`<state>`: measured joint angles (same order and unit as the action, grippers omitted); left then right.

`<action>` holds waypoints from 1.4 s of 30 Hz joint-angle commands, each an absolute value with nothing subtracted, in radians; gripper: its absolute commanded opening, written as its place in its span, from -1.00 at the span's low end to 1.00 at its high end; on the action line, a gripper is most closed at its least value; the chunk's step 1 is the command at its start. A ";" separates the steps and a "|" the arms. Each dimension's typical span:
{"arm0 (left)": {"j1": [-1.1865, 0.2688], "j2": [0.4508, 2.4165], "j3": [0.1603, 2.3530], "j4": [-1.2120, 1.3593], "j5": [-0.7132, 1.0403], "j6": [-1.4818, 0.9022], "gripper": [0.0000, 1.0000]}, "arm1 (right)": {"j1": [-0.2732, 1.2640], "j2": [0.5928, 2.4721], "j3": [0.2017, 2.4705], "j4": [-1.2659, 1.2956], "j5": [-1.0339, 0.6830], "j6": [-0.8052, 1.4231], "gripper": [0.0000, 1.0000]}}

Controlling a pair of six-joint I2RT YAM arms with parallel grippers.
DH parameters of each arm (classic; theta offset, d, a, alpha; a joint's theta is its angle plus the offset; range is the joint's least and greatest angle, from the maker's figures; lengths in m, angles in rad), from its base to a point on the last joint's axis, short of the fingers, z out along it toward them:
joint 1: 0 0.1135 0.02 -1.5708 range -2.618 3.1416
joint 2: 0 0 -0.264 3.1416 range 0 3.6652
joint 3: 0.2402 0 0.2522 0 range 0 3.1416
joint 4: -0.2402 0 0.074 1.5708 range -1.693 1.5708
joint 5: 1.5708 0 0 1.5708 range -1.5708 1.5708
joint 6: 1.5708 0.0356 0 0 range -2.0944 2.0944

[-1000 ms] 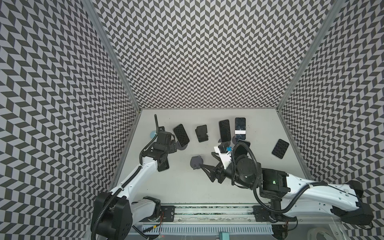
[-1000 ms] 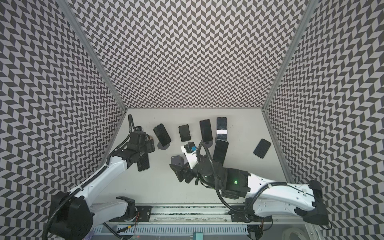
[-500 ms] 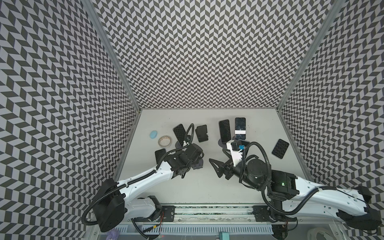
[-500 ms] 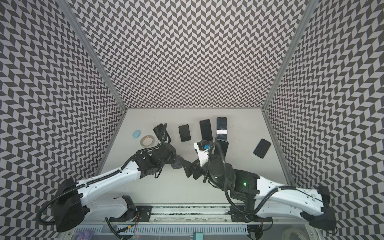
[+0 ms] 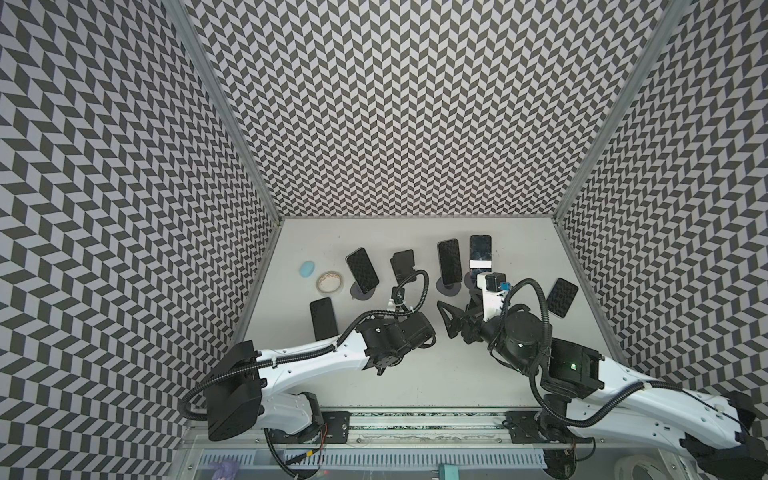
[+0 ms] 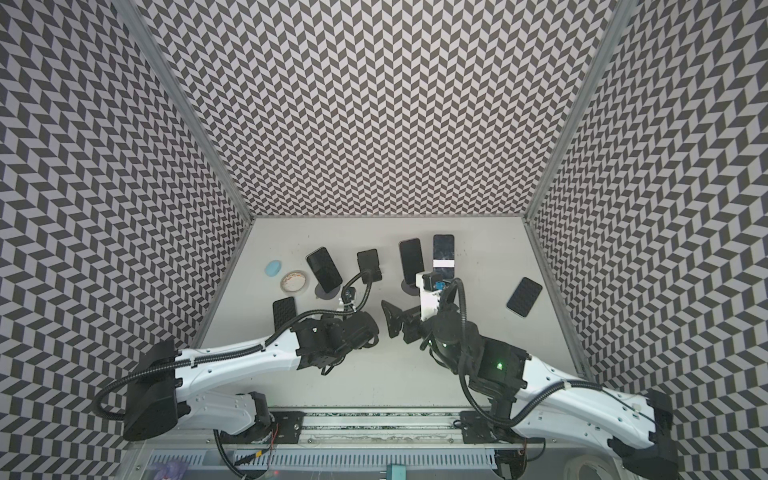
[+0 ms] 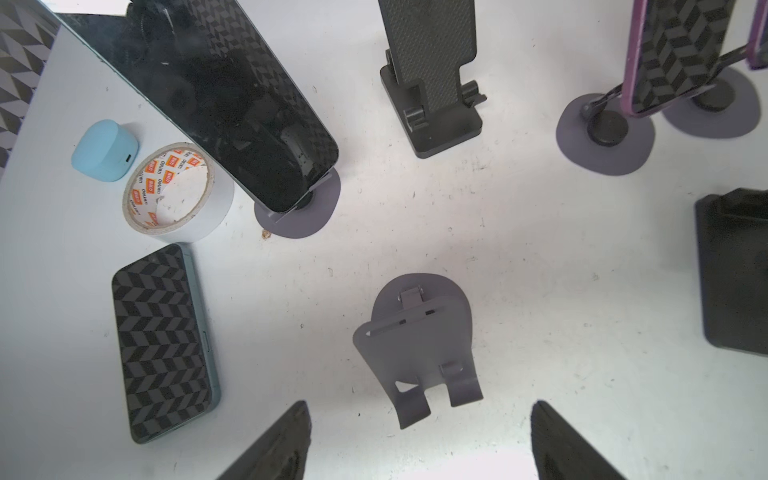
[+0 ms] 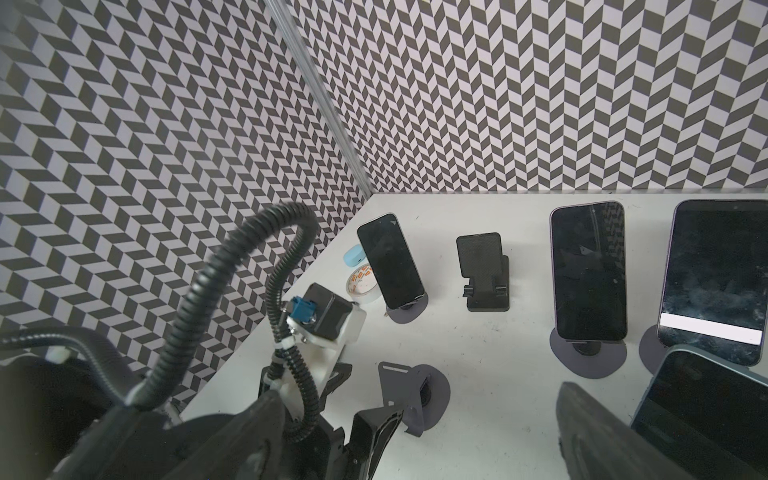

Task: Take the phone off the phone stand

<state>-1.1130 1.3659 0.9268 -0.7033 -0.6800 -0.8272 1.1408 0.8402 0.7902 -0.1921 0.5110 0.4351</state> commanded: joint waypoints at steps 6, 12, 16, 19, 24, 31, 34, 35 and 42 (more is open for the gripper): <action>-1.108 1.383 0.940 -0.685 -0.715 -0.878 1.00 | 1.133 0.884 0.787 -0.127 0.455 0.444 1.00; -1.025 1.373 0.909 -0.565 -0.593 -0.845 1.00 | 1.132 0.895 0.784 -0.126 0.436 0.443 0.98; -0.972 1.358 0.876 -0.491 -0.523 -0.832 1.00 | 1.133 0.885 0.774 -0.123 0.437 0.440 0.97; -0.941 1.362 0.861 -0.466 -0.494 -0.828 1.00 | 1.132 0.878 0.770 -0.125 0.442 0.435 0.97; -0.918 1.393 0.862 -0.457 -0.486 -0.828 1.00 | 1.130 0.866 0.762 -0.126 0.443 0.434 0.97; -0.893 1.434 0.851 -0.427 -0.480 -0.817 0.82 | 1.128 0.858 0.756 -0.130 0.436 0.434 0.96; -0.890 1.458 0.850 -0.414 -0.483 -0.813 0.74 | 1.128 0.855 0.752 -0.130 0.430 0.435 0.96; -0.890 1.466 0.853 -0.414 -0.486 -0.813 0.73 | 1.128 0.854 0.751 -0.132 0.430 0.435 0.96; -0.890 1.552 0.871 -0.422 -0.514 -0.819 0.66 | 1.121 0.850 0.729 -0.112 0.429 0.425 0.95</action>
